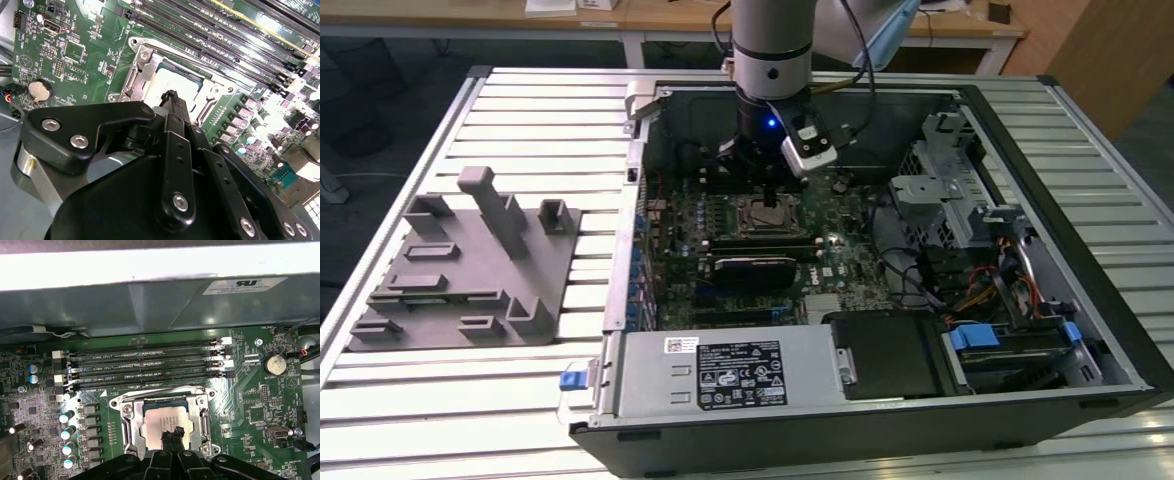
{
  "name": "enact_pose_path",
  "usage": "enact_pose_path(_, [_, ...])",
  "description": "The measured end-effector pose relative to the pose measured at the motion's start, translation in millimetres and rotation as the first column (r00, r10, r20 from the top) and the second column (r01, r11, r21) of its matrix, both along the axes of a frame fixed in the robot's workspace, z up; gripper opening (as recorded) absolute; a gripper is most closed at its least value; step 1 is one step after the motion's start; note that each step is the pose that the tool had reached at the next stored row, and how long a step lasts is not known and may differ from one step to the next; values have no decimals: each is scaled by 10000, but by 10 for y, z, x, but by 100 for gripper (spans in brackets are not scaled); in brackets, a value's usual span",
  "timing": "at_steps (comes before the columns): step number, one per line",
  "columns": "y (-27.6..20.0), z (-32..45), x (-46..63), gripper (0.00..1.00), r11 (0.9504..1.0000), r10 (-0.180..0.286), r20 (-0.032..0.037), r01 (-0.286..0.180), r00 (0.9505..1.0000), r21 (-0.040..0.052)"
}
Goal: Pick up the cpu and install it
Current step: 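Install the second cpu locking lever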
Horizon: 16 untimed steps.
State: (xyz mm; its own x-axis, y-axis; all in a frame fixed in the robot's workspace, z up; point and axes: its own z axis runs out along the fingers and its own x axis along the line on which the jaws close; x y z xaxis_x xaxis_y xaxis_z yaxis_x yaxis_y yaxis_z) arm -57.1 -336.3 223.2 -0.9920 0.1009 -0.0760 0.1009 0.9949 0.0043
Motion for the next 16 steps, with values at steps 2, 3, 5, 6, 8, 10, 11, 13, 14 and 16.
enact_pose_path(2, [0, 0, 0, 11, 10000, 1, 0, -1, 10000, 0])
enact_pose_path(3, [0, 0, 0, 11, 10000, 1, 0, -1, 10000, 0])
enact_pose_path(5, [0, 0, 0, 11, 10000, 2, 0, -2, 10000, 0])
enact_pose_path(6, [0, 0, 0, 11, 10000, 3, 0, -3, 10000, 0])
enact_pose_path(8, [-1, 9, -1, 11, 10000, 3, -2, -3, 10000, -3])
enact_pose_path(10, [0, 33, 0, 11, 10000, 3, 0, -3, 10000, 3])
enact_pose_path(11, [0, 53, 0, 11, 10000, 3, 0, -3, 10000, 4])
enact_pose_path(13, [0, 91, 0, 11, 10000, 3, 0, -3, 10000, 4])
enact_pose_path(14, [0, 110, 0, 11, 10000, 3, 1, -3, 10000, 6])
enact_pose_path(16, [0, 158, 0, 11, 10000, 3, 0, -3, 10000, 4])
